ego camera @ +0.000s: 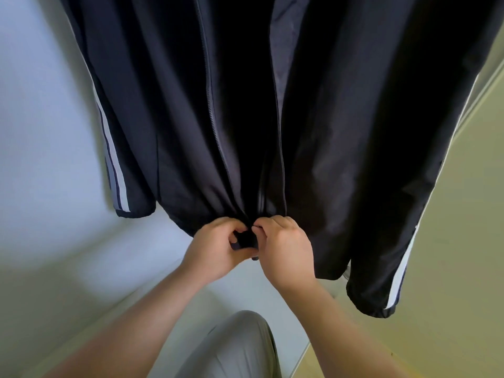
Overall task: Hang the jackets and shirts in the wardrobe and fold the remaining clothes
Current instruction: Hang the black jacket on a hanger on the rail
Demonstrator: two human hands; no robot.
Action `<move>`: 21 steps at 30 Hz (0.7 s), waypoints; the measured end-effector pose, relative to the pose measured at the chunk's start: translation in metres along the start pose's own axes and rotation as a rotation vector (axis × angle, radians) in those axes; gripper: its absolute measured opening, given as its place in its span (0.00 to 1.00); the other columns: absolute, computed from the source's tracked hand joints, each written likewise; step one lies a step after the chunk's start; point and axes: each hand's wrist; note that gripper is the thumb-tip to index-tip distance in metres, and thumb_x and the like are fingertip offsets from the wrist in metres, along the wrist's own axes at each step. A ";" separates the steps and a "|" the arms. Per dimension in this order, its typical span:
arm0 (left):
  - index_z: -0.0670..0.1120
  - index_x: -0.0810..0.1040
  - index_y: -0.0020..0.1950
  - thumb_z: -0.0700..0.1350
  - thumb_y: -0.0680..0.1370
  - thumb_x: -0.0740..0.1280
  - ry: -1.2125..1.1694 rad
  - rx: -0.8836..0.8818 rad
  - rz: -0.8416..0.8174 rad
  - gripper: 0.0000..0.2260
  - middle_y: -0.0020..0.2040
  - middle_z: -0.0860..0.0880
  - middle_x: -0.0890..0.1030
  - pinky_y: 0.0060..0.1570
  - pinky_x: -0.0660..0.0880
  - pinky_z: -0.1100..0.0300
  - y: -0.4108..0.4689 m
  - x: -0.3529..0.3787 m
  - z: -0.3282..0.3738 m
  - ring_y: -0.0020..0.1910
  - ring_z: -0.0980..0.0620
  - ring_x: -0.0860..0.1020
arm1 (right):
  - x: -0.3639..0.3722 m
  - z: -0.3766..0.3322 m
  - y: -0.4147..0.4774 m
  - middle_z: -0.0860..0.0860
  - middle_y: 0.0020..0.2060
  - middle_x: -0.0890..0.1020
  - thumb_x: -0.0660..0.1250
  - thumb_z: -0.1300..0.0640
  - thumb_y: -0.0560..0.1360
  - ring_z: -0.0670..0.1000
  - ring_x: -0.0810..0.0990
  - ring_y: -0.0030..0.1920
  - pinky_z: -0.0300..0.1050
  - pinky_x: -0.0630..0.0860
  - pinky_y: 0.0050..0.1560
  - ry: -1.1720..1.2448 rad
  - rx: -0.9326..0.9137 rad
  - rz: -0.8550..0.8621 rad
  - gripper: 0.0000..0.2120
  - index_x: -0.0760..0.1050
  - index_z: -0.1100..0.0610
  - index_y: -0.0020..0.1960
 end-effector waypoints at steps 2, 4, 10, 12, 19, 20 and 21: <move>0.45 0.84 0.42 0.48 0.67 0.78 -0.113 0.038 0.115 0.09 0.36 0.56 0.81 0.37 0.74 0.64 0.002 0.014 0.001 0.36 0.56 0.78 | 0.002 -0.002 0.000 0.51 0.38 0.82 0.68 0.59 0.79 0.56 0.78 0.39 0.52 0.78 0.39 0.024 -0.013 -0.039 0.06 0.83 0.55 0.46; 0.44 0.82 0.37 0.41 0.70 0.76 -0.209 -0.016 0.206 0.05 0.33 0.56 0.81 0.33 0.71 0.69 0.005 0.025 -0.001 0.35 0.55 0.79 | 0.004 -0.001 0.001 0.51 0.39 0.82 0.65 0.57 0.80 0.55 0.78 0.41 0.53 0.78 0.43 0.050 -0.014 -0.081 0.08 0.82 0.55 0.47; 0.54 0.77 0.32 0.42 0.71 0.78 -0.310 -0.139 0.140 0.14 0.30 0.59 0.79 0.32 0.71 0.70 0.010 0.036 -0.013 0.30 0.59 0.77 | -0.006 -0.002 0.005 0.51 0.39 0.82 0.68 0.58 0.78 0.57 0.80 0.41 0.53 0.77 0.41 -0.042 -0.090 -0.073 0.04 0.81 0.56 0.46; 0.56 0.74 0.30 0.44 0.70 0.79 -0.304 -0.151 0.130 0.16 0.29 0.59 0.78 0.32 0.70 0.70 0.013 0.035 -0.013 0.29 0.60 0.76 | -0.015 -0.003 0.018 0.51 0.40 0.82 0.66 0.57 0.79 0.57 0.79 0.41 0.53 0.75 0.41 -0.089 -0.125 -0.012 0.06 0.81 0.56 0.47; 0.54 0.68 0.30 0.58 0.71 0.73 -0.070 -0.096 0.116 0.18 0.29 0.60 0.76 0.33 0.68 0.71 0.032 0.020 -0.001 0.33 0.61 0.76 | -0.040 -0.011 0.049 0.51 0.41 0.83 0.65 0.57 0.81 0.55 0.78 0.41 0.53 0.77 0.43 -0.091 -0.130 0.118 0.07 0.82 0.56 0.48; 0.56 0.69 0.32 0.61 0.70 0.71 -0.115 -0.105 0.133 0.16 0.30 0.61 0.77 0.34 0.69 0.72 0.034 0.018 0.004 0.35 0.62 0.77 | -0.041 -0.010 0.047 0.50 0.40 0.83 0.66 0.58 0.80 0.55 0.78 0.41 0.53 0.77 0.42 -0.076 -0.117 0.121 0.07 0.82 0.56 0.48; 0.57 0.72 0.34 0.64 0.68 0.70 -0.191 -0.123 0.169 0.14 0.34 0.62 0.79 0.35 0.71 0.72 0.036 0.017 0.011 0.37 0.62 0.78 | -0.041 -0.010 0.045 0.50 0.40 0.83 0.66 0.58 0.80 0.54 0.78 0.40 0.53 0.77 0.42 -0.067 -0.105 0.120 0.07 0.82 0.56 0.47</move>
Point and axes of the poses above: each hand's wrist, its own y-axis towards the middle knuckle, its own x-axis out of the palm, z = x × y
